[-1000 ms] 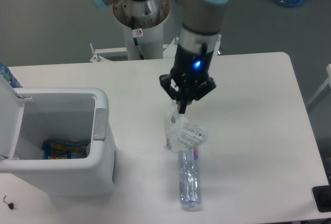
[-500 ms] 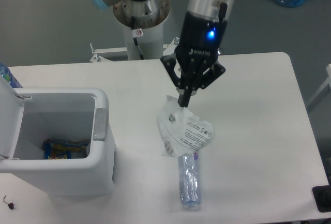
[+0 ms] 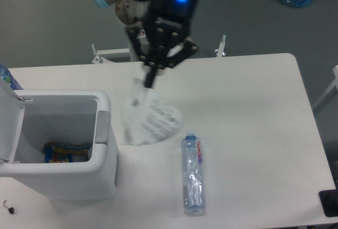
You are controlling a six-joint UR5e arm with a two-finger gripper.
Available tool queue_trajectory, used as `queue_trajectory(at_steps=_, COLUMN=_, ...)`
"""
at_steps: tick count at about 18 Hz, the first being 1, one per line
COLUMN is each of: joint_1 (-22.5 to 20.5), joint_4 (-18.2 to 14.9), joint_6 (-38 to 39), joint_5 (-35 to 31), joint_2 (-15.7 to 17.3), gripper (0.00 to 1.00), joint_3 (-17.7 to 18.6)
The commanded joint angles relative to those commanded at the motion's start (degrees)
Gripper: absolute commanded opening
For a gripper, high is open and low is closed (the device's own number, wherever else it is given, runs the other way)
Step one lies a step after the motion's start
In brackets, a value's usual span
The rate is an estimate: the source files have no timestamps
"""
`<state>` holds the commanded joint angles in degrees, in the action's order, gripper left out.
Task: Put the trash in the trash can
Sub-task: 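Carry the bag over the white bin and open the gripper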
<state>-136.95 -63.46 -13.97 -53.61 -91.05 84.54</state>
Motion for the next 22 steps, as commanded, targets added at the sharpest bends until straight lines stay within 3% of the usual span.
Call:
queue_trajectory(at_steps=8, joint_1=7.0, joint_4=1.5, joint_6=-1.6, joint_5=-0.2, joint_2=-0.3, gripper=0.0, joint_3=5.1)
queue_trajectory(at_steps=9, joint_1=7.0, joint_4=2.4, joint_6=-1.7, joint_5=-0.2, joint_2=-0.4, gripper=0.12, joint_3=6.1)
queue_trajectory(at_steps=10, joint_1=7.0, joint_4=3.9, joint_6=-2.1, joint_5=-0.3, joint_2=-0.7, gripper=0.44, joint_3=6.9)
queue_trajectory(at_steps=11, joint_1=7.0, joint_4=5.6, joint_6=-2.8, joint_5=-0.4, joint_2=-0.9, gripper=0.84, joint_3=7.4)
queue_trajectory(at_steps=12, joint_1=7.0, joint_4=6.6, joint_6=-2.5, joint_5=-0.4, joint_2=-1.1, gripper=1.0, joint_3=7.1)
queue_trajectory(at_steps=16, joint_1=6.4, joint_4=7.0, joint_6=-1.1, joint_5=-0.5, joint_2=-1.1, gripper=1.0, joint_3=6.3)
queue_trajectory(at_steps=22, joint_1=-3.1, joint_4=7.3, joint_6=0.4, joint_5=-1.3, joint_2=-2.1, gripper=1.0, joint_3=3.3)
